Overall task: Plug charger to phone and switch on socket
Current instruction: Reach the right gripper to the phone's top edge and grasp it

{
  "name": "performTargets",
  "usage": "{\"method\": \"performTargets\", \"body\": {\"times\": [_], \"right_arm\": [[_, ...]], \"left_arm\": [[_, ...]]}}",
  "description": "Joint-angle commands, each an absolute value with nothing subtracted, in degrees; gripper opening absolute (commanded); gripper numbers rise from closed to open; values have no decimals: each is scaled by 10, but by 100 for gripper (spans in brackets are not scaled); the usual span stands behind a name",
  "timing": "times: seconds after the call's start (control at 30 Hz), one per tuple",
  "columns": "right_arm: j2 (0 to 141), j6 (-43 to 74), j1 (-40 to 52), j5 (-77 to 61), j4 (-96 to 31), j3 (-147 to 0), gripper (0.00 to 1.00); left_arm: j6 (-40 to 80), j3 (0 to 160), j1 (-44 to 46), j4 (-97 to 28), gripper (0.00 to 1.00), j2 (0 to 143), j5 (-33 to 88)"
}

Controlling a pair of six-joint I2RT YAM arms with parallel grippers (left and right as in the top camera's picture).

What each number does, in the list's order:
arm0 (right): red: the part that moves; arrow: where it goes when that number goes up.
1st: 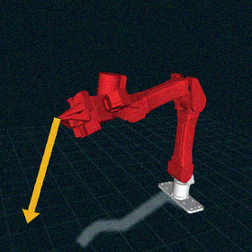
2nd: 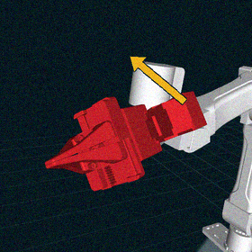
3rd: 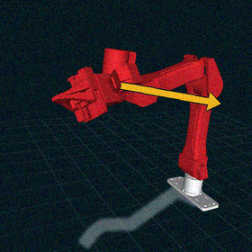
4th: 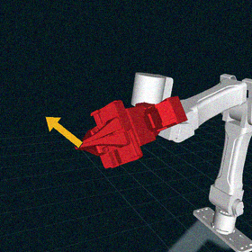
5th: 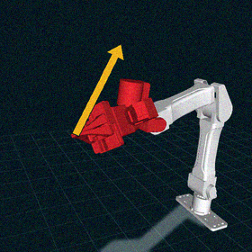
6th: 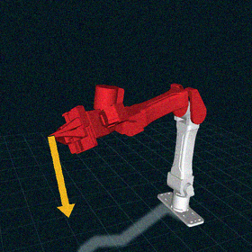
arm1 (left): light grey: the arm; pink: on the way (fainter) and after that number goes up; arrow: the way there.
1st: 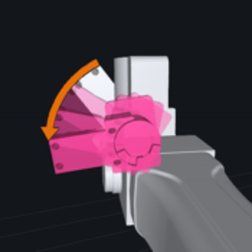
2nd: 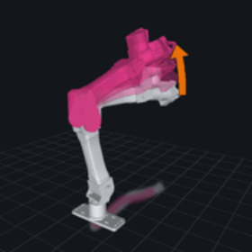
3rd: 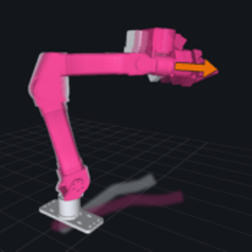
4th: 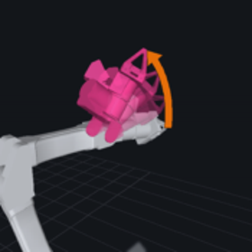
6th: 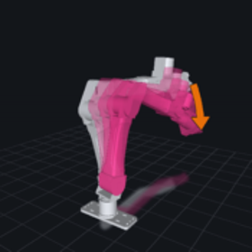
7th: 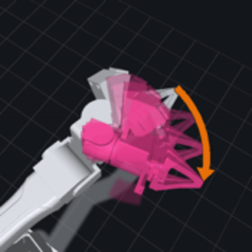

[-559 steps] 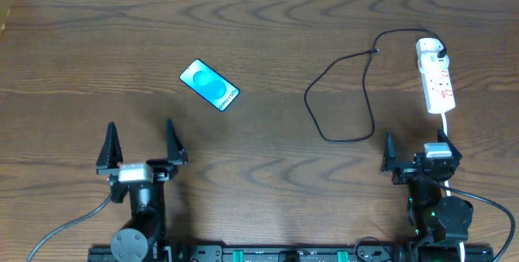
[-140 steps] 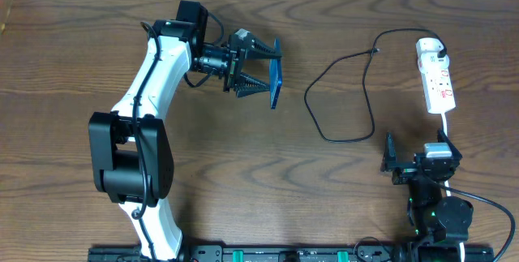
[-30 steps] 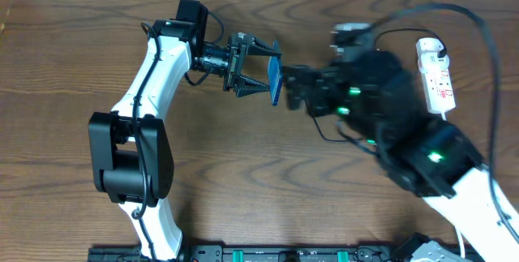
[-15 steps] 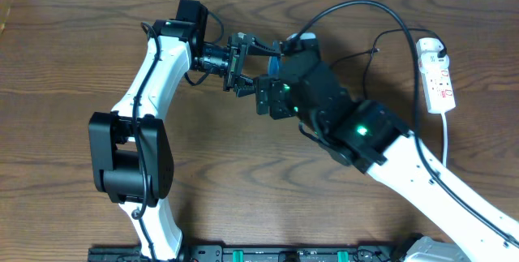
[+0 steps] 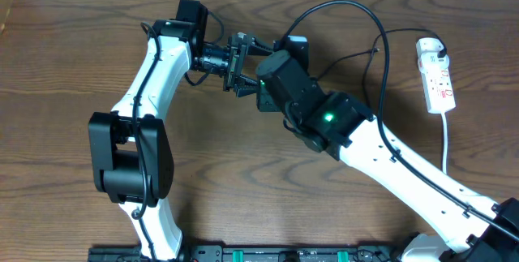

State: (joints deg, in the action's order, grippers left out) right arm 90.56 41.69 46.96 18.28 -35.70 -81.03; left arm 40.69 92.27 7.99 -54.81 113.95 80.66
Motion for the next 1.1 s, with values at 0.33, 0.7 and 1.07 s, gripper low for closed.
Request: {"method": "performTargets", "body": {"times": [0.33, 0.7, 1.07], "right_arm": [[911, 437, 492, 245, -355, -823, 29], [911, 437, 492, 245, -356, -823, 19], [911, 437, 492, 237, -375, -823, 14]], "left_arm": [[403, 925, 79, -548, 64, 1121, 829], [403, 925, 79, -548, 65, 1121, 829], [403, 925, 79, -548, 64, 1121, 828]]}}
